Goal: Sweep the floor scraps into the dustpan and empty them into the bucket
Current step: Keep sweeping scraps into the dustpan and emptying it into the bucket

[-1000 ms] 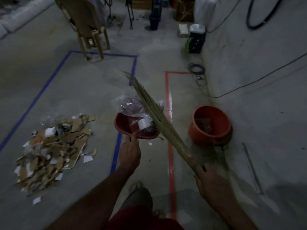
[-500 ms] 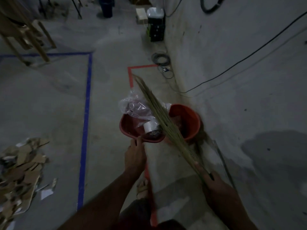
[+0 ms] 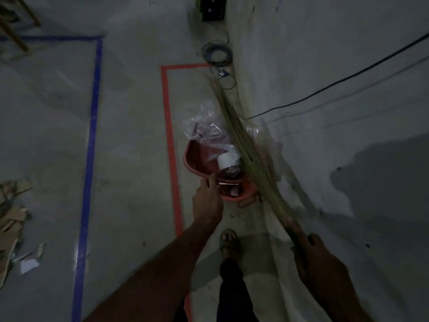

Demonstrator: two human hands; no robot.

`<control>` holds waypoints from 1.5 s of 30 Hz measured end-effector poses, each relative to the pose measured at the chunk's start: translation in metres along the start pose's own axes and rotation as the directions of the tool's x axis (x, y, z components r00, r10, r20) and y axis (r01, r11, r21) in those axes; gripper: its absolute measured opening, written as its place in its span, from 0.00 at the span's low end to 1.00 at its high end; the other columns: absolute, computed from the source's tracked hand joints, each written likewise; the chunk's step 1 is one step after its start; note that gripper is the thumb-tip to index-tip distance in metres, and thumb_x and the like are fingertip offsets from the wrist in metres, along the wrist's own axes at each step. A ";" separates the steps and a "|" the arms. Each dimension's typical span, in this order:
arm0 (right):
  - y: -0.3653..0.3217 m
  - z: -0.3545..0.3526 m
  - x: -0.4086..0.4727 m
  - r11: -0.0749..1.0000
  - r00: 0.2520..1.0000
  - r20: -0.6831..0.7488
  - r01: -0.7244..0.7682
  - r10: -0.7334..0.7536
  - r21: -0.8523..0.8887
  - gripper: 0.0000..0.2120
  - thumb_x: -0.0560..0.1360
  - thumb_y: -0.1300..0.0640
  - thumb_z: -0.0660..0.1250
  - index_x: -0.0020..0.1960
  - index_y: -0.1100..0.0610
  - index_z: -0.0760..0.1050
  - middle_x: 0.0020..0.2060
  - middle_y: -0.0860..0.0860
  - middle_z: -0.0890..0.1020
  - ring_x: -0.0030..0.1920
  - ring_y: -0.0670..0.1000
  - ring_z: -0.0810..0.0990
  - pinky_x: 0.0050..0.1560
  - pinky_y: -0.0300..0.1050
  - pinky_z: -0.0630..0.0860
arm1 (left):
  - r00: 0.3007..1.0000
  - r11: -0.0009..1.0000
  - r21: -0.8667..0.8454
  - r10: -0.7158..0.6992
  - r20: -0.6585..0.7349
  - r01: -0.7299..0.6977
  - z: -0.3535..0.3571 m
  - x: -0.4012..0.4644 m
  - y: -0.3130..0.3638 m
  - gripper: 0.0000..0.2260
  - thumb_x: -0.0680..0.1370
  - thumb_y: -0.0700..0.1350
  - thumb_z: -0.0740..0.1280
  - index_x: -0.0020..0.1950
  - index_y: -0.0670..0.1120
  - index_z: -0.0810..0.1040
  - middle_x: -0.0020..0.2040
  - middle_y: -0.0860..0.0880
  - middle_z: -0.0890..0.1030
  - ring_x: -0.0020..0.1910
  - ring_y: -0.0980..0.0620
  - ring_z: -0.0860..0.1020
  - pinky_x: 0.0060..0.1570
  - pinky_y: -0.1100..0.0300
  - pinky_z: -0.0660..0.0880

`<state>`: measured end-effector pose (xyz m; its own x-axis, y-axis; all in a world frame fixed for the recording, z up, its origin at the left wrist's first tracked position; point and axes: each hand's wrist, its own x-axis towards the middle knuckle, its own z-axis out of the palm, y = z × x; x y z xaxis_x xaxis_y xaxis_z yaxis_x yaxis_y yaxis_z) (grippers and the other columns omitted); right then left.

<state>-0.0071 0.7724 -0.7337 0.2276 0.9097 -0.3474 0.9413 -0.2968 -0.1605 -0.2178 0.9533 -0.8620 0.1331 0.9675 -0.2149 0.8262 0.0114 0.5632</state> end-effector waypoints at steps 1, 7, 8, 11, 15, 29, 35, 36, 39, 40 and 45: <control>0.012 0.002 0.010 1.000 1.000 0.010 -0.005 0.005 0.017 0.40 0.73 0.57 0.71 0.80 0.44 0.58 0.38 0.46 0.67 0.27 0.43 0.61 0.22 0.34 0.52 | 1.000 1.000 0.012 -0.014 0.002 0.014 0.010 0.005 0.006 0.20 0.82 0.44 0.59 0.74 0.50 0.62 0.60 0.44 0.72 0.48 0.39 0.78 0.42 0.45 0.76; 0.085 0.059 0.077 0.995 0.995 0.096 0.027 -0.036 0.095 0.27 0.75 0.49 0.70 0.68 0.38 0.62 0.36 0.50 0.73 0.27 0.46 0.67 0.22 0.45 0.73 | 0.988 0.987 0.118 -0.124 0.091 0.113 0.108 0.036 -0.006 0.22 0.81 0.42 0.60 0.74 0.50 0.62 0.61 0.44 0.72 0.47 0.41 0.78 0.42 0.46 0.76; 0.092 0.074 0.090 0.994 0.992 0.107 0.059 -0.070 0.096 0.32 0.68 0.54 0.78 0.67 0.42 0.67 0.35 0.48 0.72 0.25 0.43 0.61 0.19 0.39 0.66 | 0.983 0.979 0.155 -0.148 0.113 0.129 0.126 0.044 -0.011 0.23 0.80 0.41 0.61 0.74 0.50 0.61 0.61 0.43 0.72 0.48 0.41 0.78 0.43 0.47 0.76; 0.113 0.119 0.126 0.992 0.990 0.081 0.116 -0.113 -0.043 0.35 0.60 0.59 0.82 0.65 0.51 0.77 0.34 0.47 0.70 0.22 0.45 0.61 0.20 0.39 0.56 | 0.960 0.951 0.277 -0.196 0.199 0.137 0.170 0.075 -0.024 0.23 0.79 0.39 0.60 0.74 0.48 0.62 0.64 0.42 0.71 0.53 0.40 0.77 0.49 0.46 0.73; 0.148 0.163 0.155 1.000 0.988 0.154 0.015 -0.018 0.021 0.22 0.69 0.59 0.77 0.56 0.52 0.68 0.33 0.49 0.72 0.22 0.46 0.69 0.17 0.40 0.63 | 0.926 0.847 0.531 -0.215 0.309 0.019 0.206 0.123 -0.023 0.20 0.83 0.43 0.56 0.76 0.46 0.62 0.67 0.42 0.72 0.60 0.40 0.76 0.54 0.49 0.72; 0.156 0.136 0.086 0.984 0.986 -0.117 0.134 -0.120 0.120 0.27 0.75 0.61 0.66 0.74 0.54 0.68 0.39 0.55 0.74 0.27 0.52 0.70 0.23 0.42 0.70 | 0.916 0.694 0.717 -0.239 0.321 -0.070 0.139 0.085 0.042 0.17 0.82 0.42 0.58 0.71 0.46 0.66 0.64 0.43 0.73 0.57 0.45 0.77 0.45 0.54 0.69; 0.126 0.102 0.072 0.968 0.998 -0.048 0.056 -0.046 0.245 0.14 0.80 0.46 0.57 0.54 0.56 0.71 0.34 0.43 0.64 0.25 0.41 0.61 0.22 0.33 0.57 | 0.909 0.722 0.692 -0.279 0.310 -0.015 0.082 0.017 0.034 0.26 0.82 0.45 0.58 0.80 0.45 0.54 0.73 0.40 0.65 0.67 0.42 0.72 0.63 0.50 0.71; 0.122 0.097 0.070 0.964 0.998 -0.045 0.050 -0.040 0.260 0.12 0.80 0.46 0.61 0.54 0.56 0.71 0.34 0.43 0.65 0.24 0.41 0.62 0.22 0.31 0.59 | 0.916 0.732 0.681 -0.283 0.285 0.014 0.069 0.004 0.032 0.26 0.82 0.44 0.57 0.80 0.45 0.54 0.73 0.40 0.65 0.66 0.42 0.74 0.61 0.50 0.72; 0.108 0.083 0.065 0.944 0.985 -0.014 0.170 -0.173 0.284 0.30 0.74 0.59 0.72 0.74 0.52 0.68 0.49 0.57 0.73 0.32 0.49 0.76 0.23 0.43 0.75 | 0.930 0.771 0.624 -0.311 0.197 0.125 0.033 -0.038 0.015 0.24 0.82 0.44 0.58 0.78 0.46 0.58 0.71 0.42 0.68 0.58 0.42 0.78 0.52 0.50 0.74; 0.101 0.077 0.063 0.936 0.975 0.005 0.212 -0.223 0.280 0.36 0.74 0.62 0.71 0.78 0.51 0.63 0.55 0.59 0.71 0.36 0.52 0.79 0.25 0.46 0.77 | 0.934 0.782 0.601 -0.319 0.161 0.163 0.022 -0.052 0.006 0.23 0.81 0.44 0.58 0.77 0.46 0.59 0.69 0.42 0.69 0.56 0.42 0.79 0.50 0.50 0.74; 0.032 0.047 0.045 0.927 0.932 -0.011 0.361 -0.362 0.098 0.34 0.74 0.57 0.72 0.77 0.48 0.64 0.59 0.55 0.77 0.55 0.61 0.78 0.44 0.52 0.82 | 0.942 0.832 0.452 -0.328 -0.067 0.321 -0.047 -0.123 -0.039 0.15 0.79 0.45 0.62 0.66 0.46 0.71 0.55 0.43 0.76 0.42 0.39 0.81 0.39 0.50 0.73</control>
<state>0.0220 0.7903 -0.7981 -0.1260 0.9584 -0.2560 0.9309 0.0250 -0.3644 -0.2920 0.8452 -0.8201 -0.1817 0.9250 -0.3338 0.9777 0.2063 0.0393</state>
